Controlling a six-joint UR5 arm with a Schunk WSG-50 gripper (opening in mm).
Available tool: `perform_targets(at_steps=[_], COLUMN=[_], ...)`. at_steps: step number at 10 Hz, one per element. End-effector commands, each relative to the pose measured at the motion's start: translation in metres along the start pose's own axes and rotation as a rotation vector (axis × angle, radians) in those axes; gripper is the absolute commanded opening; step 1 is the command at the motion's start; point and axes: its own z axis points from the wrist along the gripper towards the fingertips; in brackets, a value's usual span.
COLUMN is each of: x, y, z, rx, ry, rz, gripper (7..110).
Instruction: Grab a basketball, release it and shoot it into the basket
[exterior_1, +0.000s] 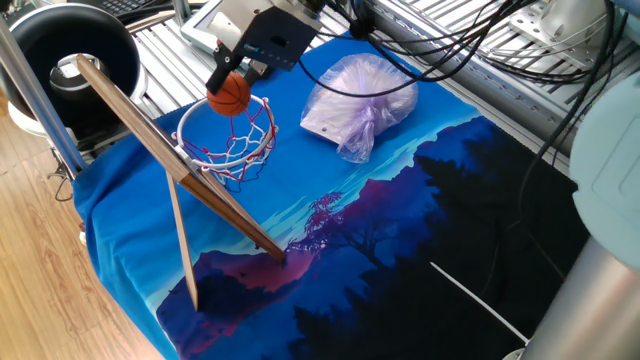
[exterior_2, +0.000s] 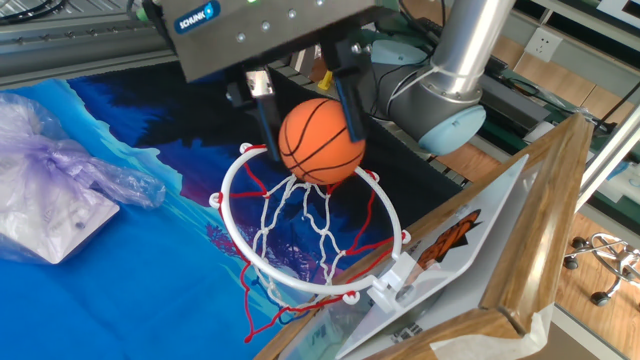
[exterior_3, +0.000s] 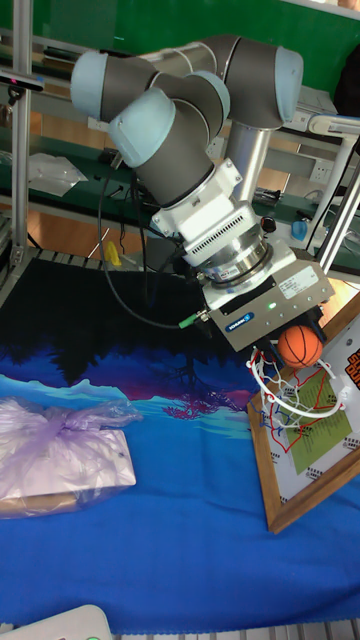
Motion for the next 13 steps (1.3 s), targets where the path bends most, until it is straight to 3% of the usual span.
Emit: perform_targets(at_steps=[1, 2, 3, 4, 5, 7, 8, 9, 10, 11, 12, 13], x=[0.004, 0.005, 0.002, -0.003, -0.006, -0.008, -0.007, -0.003, 0.016, 0.029, 0.05, 0.079], y=[0.012, 0.016, 0.017, 0.011, 0.006, 0.011, 0.013, 0.012, 0.005, 0.007, 0.003, -0.026], z=[-0.001, -0.002, -0.002, -0.002, -0.003, -0.003, -0.004, -0.005, -0.011, -0.019, -0.034, -0.063], rx=[-0.052, -0.073, -0.079, -0.058, -0.034, -0.054, -0.056, -0.054, -0.015, -0.021, 0.008, 0.12], ry=[0.019, 0.023, 0.012, -0.009, -0.02, -0.032, -0.03, -0.014, 0.059, 0.111, 0.193, 0.322], rz=[-0.009, -0.056, -0.08, -0.102, -0.113, -0.149, -0.142, -0.132, -0.095, -0.081, -0.057, -0.055], gripper=[7, 7, 44, 44, 66, 66, 88, 88, 88, 88, 66, 66])
